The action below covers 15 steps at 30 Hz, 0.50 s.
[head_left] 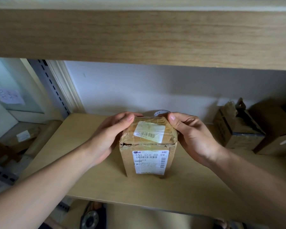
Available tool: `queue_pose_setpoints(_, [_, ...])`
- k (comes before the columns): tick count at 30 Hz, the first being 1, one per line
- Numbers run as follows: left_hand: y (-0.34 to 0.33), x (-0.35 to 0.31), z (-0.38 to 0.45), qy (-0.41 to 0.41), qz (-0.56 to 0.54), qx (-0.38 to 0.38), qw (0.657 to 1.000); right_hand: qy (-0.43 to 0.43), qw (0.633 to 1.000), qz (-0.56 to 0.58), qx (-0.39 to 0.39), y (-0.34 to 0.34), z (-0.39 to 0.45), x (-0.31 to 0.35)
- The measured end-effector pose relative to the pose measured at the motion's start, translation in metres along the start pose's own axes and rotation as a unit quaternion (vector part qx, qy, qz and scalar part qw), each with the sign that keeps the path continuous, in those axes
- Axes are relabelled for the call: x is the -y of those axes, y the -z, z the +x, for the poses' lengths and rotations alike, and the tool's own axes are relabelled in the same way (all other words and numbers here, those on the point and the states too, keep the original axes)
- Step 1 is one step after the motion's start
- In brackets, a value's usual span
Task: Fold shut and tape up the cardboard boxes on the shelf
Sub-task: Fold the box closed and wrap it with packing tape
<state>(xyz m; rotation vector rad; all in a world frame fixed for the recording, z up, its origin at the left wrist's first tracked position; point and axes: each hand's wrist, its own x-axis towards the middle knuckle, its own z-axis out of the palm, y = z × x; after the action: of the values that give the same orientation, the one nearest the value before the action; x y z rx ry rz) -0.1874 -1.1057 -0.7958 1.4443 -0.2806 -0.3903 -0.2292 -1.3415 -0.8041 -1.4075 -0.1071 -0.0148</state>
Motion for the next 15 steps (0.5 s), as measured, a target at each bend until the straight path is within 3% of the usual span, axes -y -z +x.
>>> queue_pose_setpoints(5, [0.018, 0.000, 0.000, 0.011, -0.008, 0.081, 0.997, -0.011, 0.998, -0.056, 0.002, -0.001, -0.004, 0.008])
queue_pose_setpoints(9, [0.011, 0.004, -0.002, -0.016, -0.020, 0.048, 0.999, -0.030, 0.994, -0.077, 0.075, 0.001, -0.007, 0.009])
queue_pose_setpoints(15, [-0.001, 0.006, -0.006, -0.037, -0.086, -0.015, 0.996, -0.039, 0.996, -0.033, 0.068, -0.006, -0.003, 0.001])
